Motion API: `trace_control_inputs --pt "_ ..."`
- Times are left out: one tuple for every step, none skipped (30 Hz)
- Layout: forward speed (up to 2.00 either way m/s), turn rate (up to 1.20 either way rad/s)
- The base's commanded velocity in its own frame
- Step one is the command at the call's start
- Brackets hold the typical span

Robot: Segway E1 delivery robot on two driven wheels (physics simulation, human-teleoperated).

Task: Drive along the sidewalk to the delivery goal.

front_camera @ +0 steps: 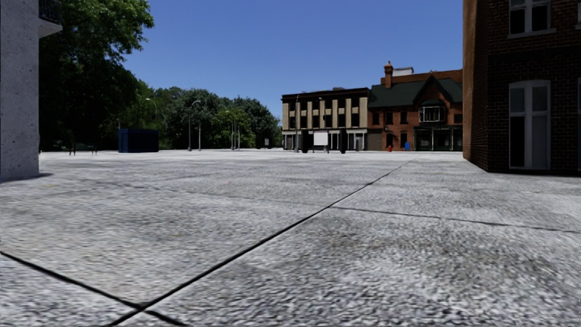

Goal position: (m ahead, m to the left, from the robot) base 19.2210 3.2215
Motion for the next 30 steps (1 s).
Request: trace_control_inputs --pt "2.0 0.0" --pt "2.0 0.0" --pt "2.0 0.0" --pt "2.0 0.0" --pt "2.0 0.0" --pt "2.0 0.0" --pt "2.0 0.0" --pt "2.0 0.0" --pt "2.0 0.0" --pt "2.0 0.0" --pt "2.0 0.0" --pt "2.0 0.0" --pt "2.0 0.0" --pt "2.0 0.0" --pt "2.0 0.0" --pt "2.0 0.0" --pt "2.0 0.0" --pt "2.0 0.0" --pt "2.0 0.0" --pt "2.0 0.0" --pt "2.0 0.0" --pt "2.0 0.0" --pt "2.0 0.0" --pt "2.0 0.0" --pt "2.0 0.0" --pt "2.0 0.0" --pt "2.0 0.0" --pt "2.0 0.0" --pt "2.0 0.0" --pt "2.0 0.0"
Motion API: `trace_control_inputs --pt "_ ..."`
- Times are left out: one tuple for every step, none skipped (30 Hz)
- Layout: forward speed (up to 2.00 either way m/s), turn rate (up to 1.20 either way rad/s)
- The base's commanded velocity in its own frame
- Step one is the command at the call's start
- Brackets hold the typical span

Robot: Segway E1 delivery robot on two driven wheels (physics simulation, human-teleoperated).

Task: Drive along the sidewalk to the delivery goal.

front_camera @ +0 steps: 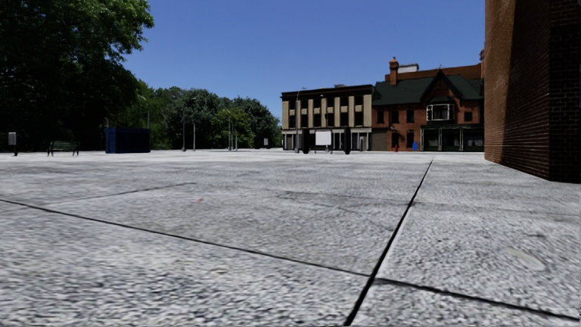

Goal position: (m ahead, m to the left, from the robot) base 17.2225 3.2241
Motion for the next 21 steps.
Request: trace_control_inputs --pt "2.0 0.0" --pt "2.0 0.0" --pt "2.0 0.0" --pt "2.0 0.0" --pt "2.0 0.07" --pt "2.0 0.07" --pt "2.0 0.11" --pt "2.0 0.13" --pt "2.0 0.16" --pt "2.0 0.19" --pt "2.0 0.19" --pt "2.0 0.23" --pt "2.0 0.25" --pt "2.0 0.26" --pt "2.0 0.26" --pt "2.0 0.27" --pt "2.0 0.27" --pt "2.0 0.28" --pt "2.0 0.28" --pt "2.0 0.32" --pt "2.0 0.34"
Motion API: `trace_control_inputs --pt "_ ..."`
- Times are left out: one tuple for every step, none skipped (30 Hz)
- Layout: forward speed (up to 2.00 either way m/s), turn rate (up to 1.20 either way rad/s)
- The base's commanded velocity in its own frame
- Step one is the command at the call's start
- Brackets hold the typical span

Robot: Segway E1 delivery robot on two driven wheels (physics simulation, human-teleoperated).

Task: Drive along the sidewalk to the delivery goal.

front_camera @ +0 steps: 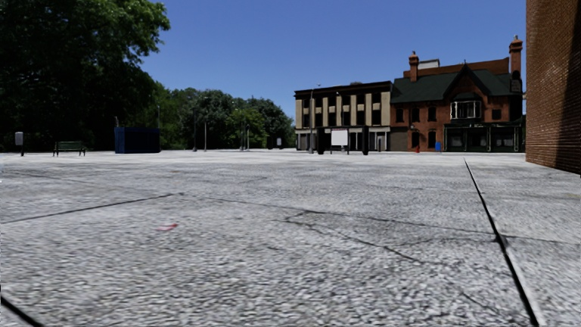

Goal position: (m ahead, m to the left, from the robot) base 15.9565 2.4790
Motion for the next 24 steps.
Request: trace_control_inputs --pt "2.0 0.35" --pt "2.0 0.35" --pt "2.0 0.35" --pt "2.0 0.35" --pt "2.0 0.35" --pt "2.0 0.35" --pt "2.0 0.35" --pt "2.0 0.35" --pt "2.0 0.35" --pt "2.0 0.35" --pt "2.0 0.35" --pt "2.0 0.35" --pt "2.0 0.26" --pt "2.0 0.14" --pt "2.0 0.14" --pt "2.0 0.04" --pt "2.0 0.0" --pt "2.0 0.0" --pt "2.0 0.0" --pt "2.0 0.0" --pt "2.0 0.0" --pt "2.0 0.0" --pt "2.0 0.0" --pt "2.0 0.0"
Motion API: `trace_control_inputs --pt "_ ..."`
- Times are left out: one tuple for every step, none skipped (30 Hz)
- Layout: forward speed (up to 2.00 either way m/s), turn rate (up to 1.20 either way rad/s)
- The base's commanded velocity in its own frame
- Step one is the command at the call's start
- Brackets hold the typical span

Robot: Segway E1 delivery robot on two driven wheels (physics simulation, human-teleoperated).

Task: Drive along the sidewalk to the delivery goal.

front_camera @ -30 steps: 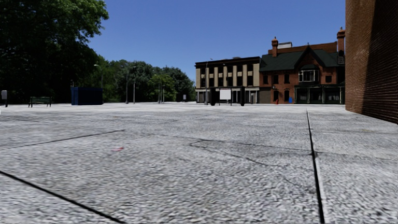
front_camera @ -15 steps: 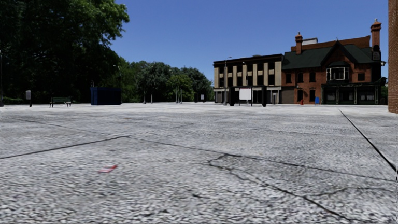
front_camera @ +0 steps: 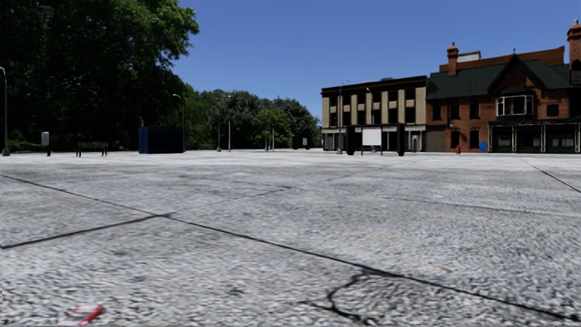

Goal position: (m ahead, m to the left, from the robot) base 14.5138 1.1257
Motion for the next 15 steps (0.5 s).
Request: trace_control_inputs --pt "2.0 0.0" --pt "2.0 0.0" --pt "2.0 0.0" --pt "2.0 0.0" --pt "2.0 0.0" --pt "2.0 0.0" --pt "2.0 0.0" --pt "2.0 0.0" --pt "2.0 0.0" --pt "2.0 0.0" --pt "2.0 0.0" --pt "2.0 0.0" --pt "2.0 0.0" --pt "2.0 0.0" --pt "2.0 0.0"
